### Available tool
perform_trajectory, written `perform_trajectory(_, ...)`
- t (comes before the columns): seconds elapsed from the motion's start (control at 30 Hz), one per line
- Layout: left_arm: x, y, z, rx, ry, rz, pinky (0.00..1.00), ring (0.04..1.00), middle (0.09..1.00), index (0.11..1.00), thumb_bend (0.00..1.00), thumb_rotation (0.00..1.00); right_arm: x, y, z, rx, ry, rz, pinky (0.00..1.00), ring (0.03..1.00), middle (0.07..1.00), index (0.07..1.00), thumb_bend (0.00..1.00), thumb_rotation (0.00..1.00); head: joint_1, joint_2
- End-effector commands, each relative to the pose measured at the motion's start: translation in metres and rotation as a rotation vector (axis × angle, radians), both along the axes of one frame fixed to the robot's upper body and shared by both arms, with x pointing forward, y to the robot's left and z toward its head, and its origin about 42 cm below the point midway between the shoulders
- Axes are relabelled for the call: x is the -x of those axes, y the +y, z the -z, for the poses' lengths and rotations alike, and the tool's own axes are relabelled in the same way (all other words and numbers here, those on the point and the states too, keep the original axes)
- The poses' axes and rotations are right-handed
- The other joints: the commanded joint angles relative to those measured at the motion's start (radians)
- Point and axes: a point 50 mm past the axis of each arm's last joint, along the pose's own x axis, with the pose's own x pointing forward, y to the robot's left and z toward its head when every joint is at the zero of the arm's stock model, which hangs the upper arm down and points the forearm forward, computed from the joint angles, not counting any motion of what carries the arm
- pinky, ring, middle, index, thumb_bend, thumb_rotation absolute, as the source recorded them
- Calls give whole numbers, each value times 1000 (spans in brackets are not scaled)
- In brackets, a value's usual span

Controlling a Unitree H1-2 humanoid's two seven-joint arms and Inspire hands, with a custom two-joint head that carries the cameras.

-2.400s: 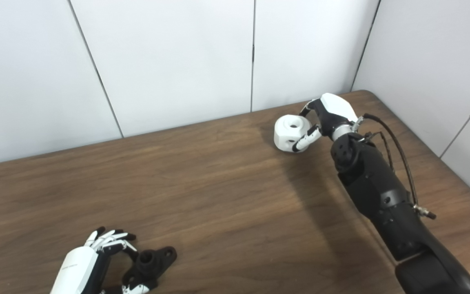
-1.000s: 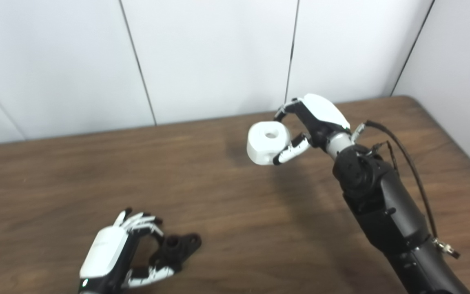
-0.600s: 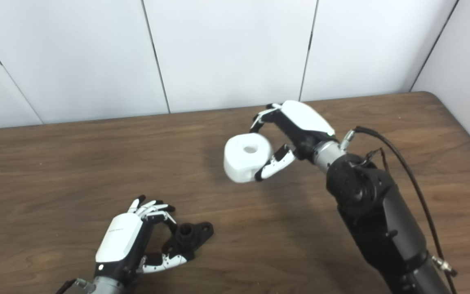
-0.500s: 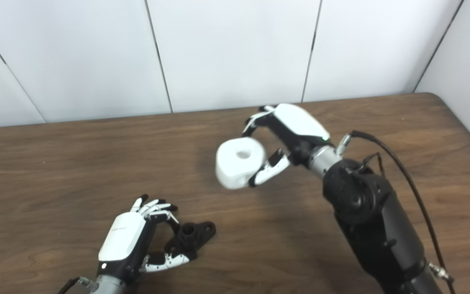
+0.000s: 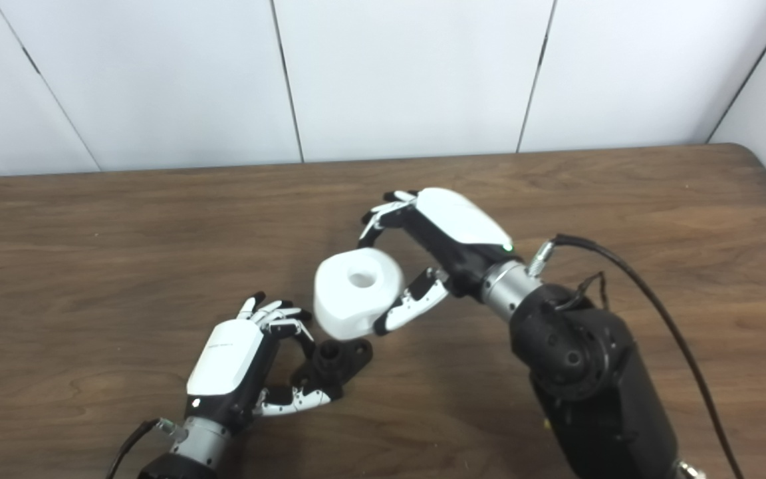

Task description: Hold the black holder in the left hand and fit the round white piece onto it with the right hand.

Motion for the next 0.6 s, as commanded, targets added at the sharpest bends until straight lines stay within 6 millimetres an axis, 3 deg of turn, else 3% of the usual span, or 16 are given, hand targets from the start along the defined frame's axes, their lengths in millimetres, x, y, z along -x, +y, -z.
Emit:
perform_trajectory(0.0, 4, -10, 7, -33, 41, 39, 1000, 882, 783, 486, 520, 47, 4, 4, -14, -15, -71, -14, 1000, 960, 822, 481, 525, 138, 2, 2)
perform_trajectory(0.57, 2, -14, 7, -31, 36, 35, 1000, 891, 785, 487, 520, 46, 11, 12, -9, -4, -45, -46, 1000, 962, 827, 482, 525, 138, 13, 8)
